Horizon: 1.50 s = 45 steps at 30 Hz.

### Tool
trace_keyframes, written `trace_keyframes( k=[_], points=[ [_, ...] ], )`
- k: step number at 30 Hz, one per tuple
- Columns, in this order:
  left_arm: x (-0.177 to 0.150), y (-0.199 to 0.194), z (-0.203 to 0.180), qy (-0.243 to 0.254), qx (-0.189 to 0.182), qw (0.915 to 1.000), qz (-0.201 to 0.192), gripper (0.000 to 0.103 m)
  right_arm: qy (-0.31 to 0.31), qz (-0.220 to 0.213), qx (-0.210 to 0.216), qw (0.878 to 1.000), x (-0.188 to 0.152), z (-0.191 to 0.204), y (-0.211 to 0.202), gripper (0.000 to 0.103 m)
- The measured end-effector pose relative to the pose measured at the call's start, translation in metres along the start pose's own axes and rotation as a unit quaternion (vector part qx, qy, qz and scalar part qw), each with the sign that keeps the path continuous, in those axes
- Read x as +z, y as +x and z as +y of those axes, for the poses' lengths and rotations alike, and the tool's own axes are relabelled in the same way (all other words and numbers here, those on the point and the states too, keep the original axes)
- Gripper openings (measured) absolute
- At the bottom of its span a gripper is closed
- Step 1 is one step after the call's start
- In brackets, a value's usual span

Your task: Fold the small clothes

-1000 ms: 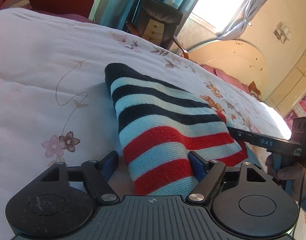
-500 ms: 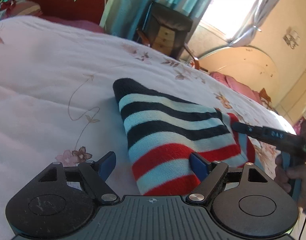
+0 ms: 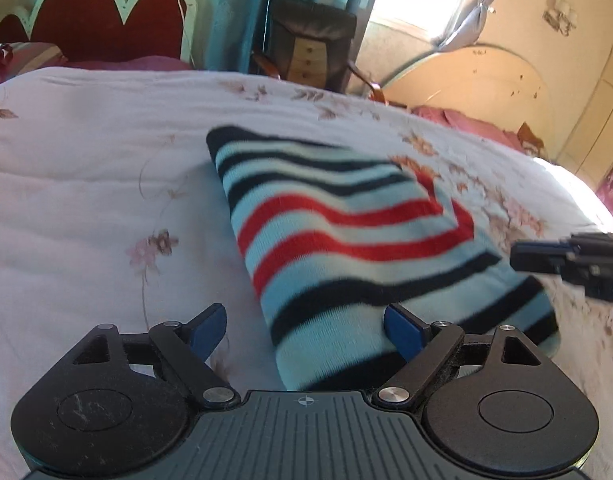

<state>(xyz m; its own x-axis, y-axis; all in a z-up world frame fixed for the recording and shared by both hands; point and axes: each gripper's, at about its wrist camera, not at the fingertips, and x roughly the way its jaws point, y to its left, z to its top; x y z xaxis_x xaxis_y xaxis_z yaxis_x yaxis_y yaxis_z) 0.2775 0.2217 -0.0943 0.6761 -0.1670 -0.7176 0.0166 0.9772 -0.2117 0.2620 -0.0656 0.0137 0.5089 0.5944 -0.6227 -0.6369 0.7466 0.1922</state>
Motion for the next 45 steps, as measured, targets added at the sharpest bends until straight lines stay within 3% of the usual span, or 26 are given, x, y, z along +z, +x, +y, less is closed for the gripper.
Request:
trace_keyframes(
  k=[3,9,10,11,13,15,18,20,25,34,45],
  points=[
    [-0.01,0.0,0.002,-0.022,0.003,0.9997,0.001,0.086,-0.054,0.06,-0.061,0.995,-0.023,0.016,0.01,0.01],
    [-0.032,-0.016,-0.003,-0.036,0.024,0.999,-0.009,0.088,-0.076,0.064,-0.089,0.991,-0.026,0.024,0.012,0.012],
    [-0.038,-0.02,-0.004,-0.035,0.034,0.9988,-0.008,0.093,-0.078,0.064,-0.093,0.991,-0.029,0.024,0.01,0.015],
    [-0.045,-0.025,-0.005,-0.03,0.048,0.9984,-0.006,0.097,-0.073,0.065,-0.098,0.99,-0.032,0.021,0.006,0.033],
    [-0.061,-0.042,-0.007,-0.03,0.065,0.9974,-0.008,0.098,-0.033,0.08,-0.12,0.989,-0.04,0.009,-0.004,0.05],
    [-0.075,-0.068,-0.01,-0.043,0.072,0.9961,-0.027,0.098,0.014,0.068,-0.136,0.988,-0.048,0.001,-0.031,0.051],
    [-0.093,-0.108,-0.027,-0.055,0.1,0.9919,-0.055,0.103,0.068,0.022,-0.119,0.99,-0.061,0.006,-0.082,0.068],
    [-0.1,-0.128,-0.044,-0.063,0.104,0.9912,-0.052,0.103,0.084,0.0,-0.118,0.989,-0.068,0.019,-0.107,0.082],
    [-0.112,-0.184,-0.099,-0.042,0.102,0.9897,-0.092,0.103,0.106,-0.009,-0.128,0.986,-0.079,0.052,-0.156,0.093],
    [-0.143,-0.269,-0.173,0.012,0.113,0.983,-0.144,0.103,0.014,-0.038,-0.153,0.987,-0.1,0.123,-0.235,0.094],
    [-0.173,-0.32,-0.209,0.013,0.121,0.9781,-0.169,0.103,0.019,-0.064,-0.152,0.986,-0.117,0.141,-0.292,0.095]
  ],
)
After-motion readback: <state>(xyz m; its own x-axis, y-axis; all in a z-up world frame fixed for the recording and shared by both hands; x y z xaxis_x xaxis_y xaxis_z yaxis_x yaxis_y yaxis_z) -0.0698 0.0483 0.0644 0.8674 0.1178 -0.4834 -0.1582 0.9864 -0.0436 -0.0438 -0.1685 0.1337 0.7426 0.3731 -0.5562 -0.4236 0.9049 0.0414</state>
